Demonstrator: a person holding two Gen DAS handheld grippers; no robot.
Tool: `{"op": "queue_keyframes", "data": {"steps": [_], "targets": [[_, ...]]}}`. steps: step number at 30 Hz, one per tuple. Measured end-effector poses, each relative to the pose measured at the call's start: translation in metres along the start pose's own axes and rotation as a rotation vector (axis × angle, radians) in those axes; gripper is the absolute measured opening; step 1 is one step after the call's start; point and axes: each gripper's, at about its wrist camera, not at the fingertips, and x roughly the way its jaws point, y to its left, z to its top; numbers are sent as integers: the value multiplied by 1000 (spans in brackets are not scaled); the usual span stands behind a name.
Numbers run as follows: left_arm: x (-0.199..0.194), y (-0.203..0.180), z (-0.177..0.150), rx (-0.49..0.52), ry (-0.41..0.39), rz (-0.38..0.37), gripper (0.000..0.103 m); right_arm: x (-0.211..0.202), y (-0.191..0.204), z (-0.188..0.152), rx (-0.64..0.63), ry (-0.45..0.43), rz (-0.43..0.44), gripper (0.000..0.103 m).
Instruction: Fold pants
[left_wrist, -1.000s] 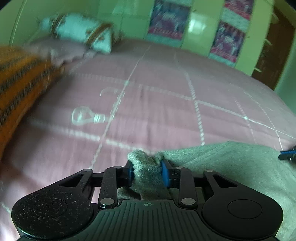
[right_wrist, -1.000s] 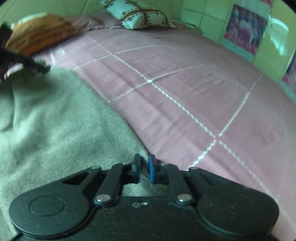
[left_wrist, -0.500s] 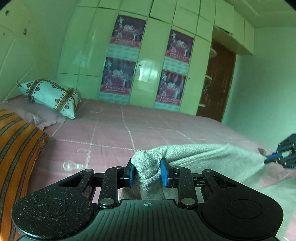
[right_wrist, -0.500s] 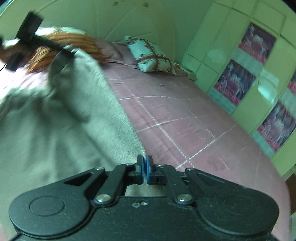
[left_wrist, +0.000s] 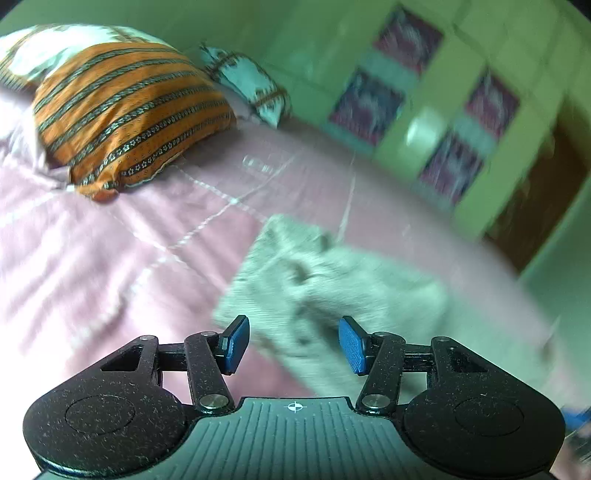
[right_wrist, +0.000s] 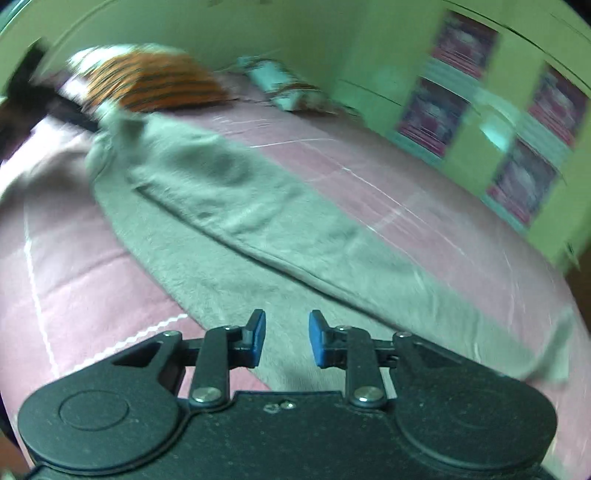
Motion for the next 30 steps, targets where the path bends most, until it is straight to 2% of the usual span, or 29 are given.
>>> {"op": "queue_keyframes", "data": {"steps": [2,4,6,9,11,14,18,20,21,22,23,25,28,30], "targets": [[-7,-6,-5,-76,-23,-38,53,3,-14,6,98,-11,-29,18],[-7,-12,-8,-152,-38,-91,53,9,-33,11,249,-18,-27,19],[-2,-16,-11,-195,-38,-110,53,18,-58,9,432,-5,-10,19],[15,-17,-15,-249,-15,-117,54,40,-95,-3,716,9,44,22],[27,-14,-17,-268,-5,-118,54,56,-111,-10,860,25,78,22],[43,-10,-12,-295,5,-119,54,85,-131,-25,1023,57,119,24],[60,-5,-6,-312,19,-122,54,114,-154,-44,1228,40,171,26],[67,-3,-2,-312,27,-125,53,123,-163,-48,1291,17,185,27],[70,-2,0,-313,30,-122,45,127,-166,-50,1315,15,188,26],[73,-1,2,-312,37,-120,31,131,-168,-50,1317,21,179,13],[75,0,6,-311,44,-126,31,135,-169,-47,1300,40,162,0],[75,3,20,-307,26,-170,30,134,-168,-38,1254,38,152,0],[60,3,45,-244,-7,-234,30,93,-160,-21,1183,-76,171,0],[53,6,52,-197,7,-235,30,59,-150,-21,1127,-139,195,0]]}}
